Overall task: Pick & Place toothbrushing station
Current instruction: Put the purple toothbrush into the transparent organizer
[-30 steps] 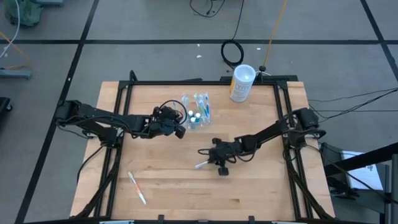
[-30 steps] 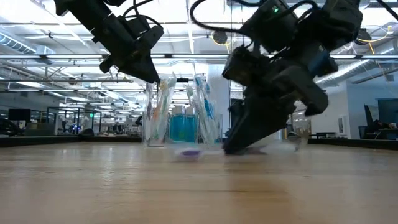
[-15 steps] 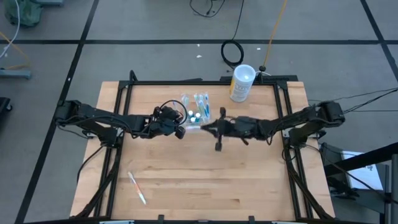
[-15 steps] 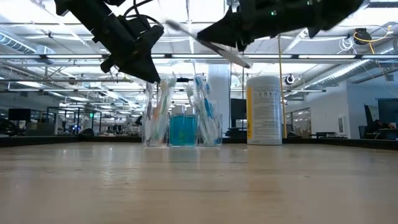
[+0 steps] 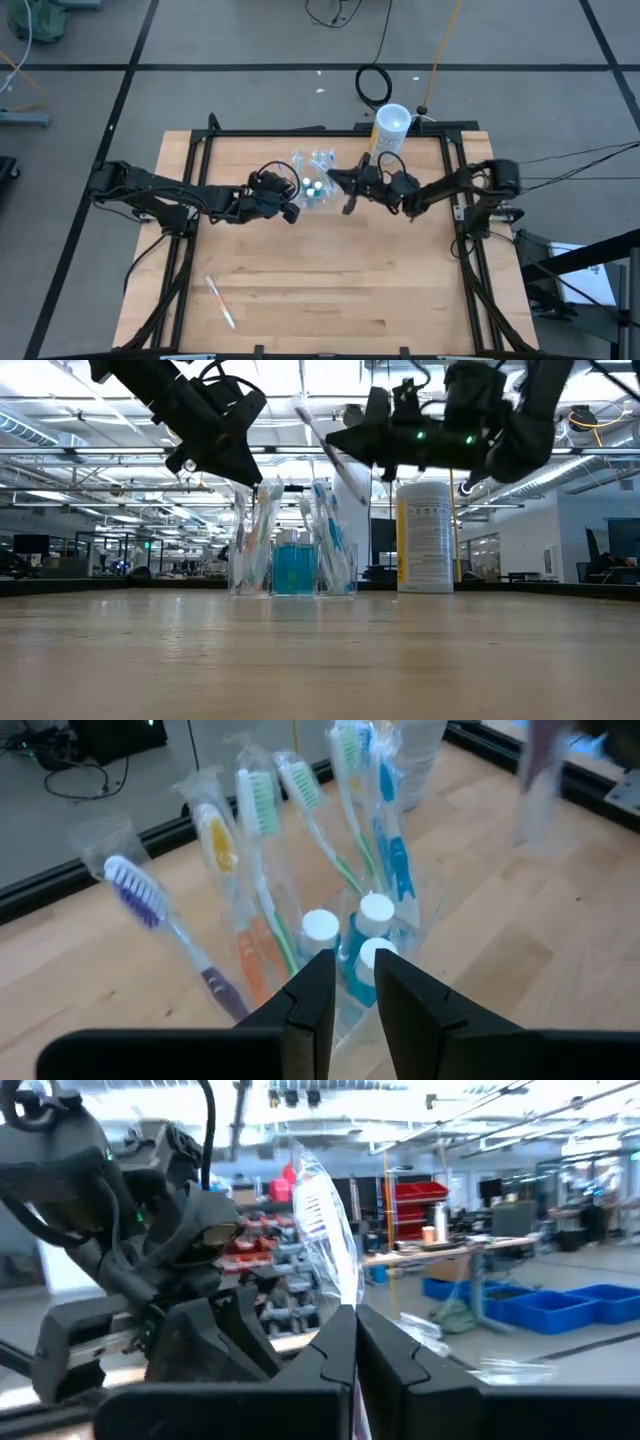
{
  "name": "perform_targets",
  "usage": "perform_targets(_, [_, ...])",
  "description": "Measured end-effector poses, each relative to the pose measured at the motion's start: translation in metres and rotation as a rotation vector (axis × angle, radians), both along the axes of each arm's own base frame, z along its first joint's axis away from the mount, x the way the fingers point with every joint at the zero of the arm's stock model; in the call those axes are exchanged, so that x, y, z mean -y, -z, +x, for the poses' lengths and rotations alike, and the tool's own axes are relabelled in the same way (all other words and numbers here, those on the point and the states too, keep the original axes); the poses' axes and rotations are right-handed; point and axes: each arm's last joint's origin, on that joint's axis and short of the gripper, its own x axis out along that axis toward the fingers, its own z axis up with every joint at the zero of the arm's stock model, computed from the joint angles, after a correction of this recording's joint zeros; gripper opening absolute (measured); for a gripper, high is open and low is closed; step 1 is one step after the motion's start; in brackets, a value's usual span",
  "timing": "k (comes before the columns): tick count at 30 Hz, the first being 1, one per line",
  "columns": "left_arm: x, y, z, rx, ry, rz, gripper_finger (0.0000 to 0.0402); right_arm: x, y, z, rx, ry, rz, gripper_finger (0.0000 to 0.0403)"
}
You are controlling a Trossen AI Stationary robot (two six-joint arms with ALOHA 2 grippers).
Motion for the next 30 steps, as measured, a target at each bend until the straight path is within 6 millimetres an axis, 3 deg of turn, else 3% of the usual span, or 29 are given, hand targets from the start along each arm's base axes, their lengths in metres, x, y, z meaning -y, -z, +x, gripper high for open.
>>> perform_targets(8, [0.001, -0.001, 0.001, 0.004, 0.017, 0.008, 0.0081, 0.025, 0.033, 0.018, 0.026, -0.011, 0.094, 0.0001])
perform_targets(17, [0.001, -0.001, 0.001, -0.004, 0.02, 0.011, 0.0081, 0.035, 0.059, 0.022, -0.022, 0.066, 0.15, 0.0])
perform_targets(30, [0.002, 0.0, 0.0, -0.011, 0.022, 0.011, 0.0081, 0.035, 0.051, 0.023, -0.006, 0.099, 0.085, 0.0])
